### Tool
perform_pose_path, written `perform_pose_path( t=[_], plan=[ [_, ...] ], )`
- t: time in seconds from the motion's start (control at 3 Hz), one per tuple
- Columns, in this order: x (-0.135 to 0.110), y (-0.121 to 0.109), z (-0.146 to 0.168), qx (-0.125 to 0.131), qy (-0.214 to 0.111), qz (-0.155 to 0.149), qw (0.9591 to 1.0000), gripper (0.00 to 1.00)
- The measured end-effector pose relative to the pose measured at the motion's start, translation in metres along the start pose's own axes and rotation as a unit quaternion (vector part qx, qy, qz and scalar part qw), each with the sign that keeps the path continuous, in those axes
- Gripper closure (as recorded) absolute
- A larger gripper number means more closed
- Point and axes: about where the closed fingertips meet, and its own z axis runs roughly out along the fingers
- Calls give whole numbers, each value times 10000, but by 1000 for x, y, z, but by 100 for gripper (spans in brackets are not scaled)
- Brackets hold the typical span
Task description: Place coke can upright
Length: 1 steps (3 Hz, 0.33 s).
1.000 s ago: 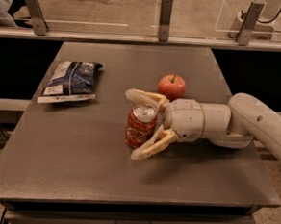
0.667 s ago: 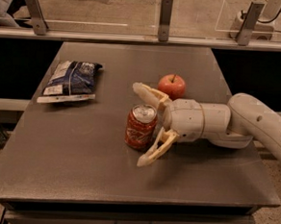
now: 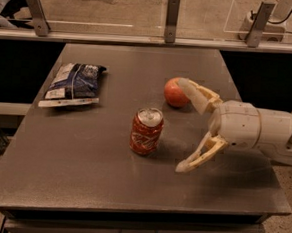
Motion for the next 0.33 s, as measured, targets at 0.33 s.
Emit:
perform_pose_path(
  t=[0.33],
  plan=[
    [0,0,0,-1,0,0,10000,0]
  ],
)
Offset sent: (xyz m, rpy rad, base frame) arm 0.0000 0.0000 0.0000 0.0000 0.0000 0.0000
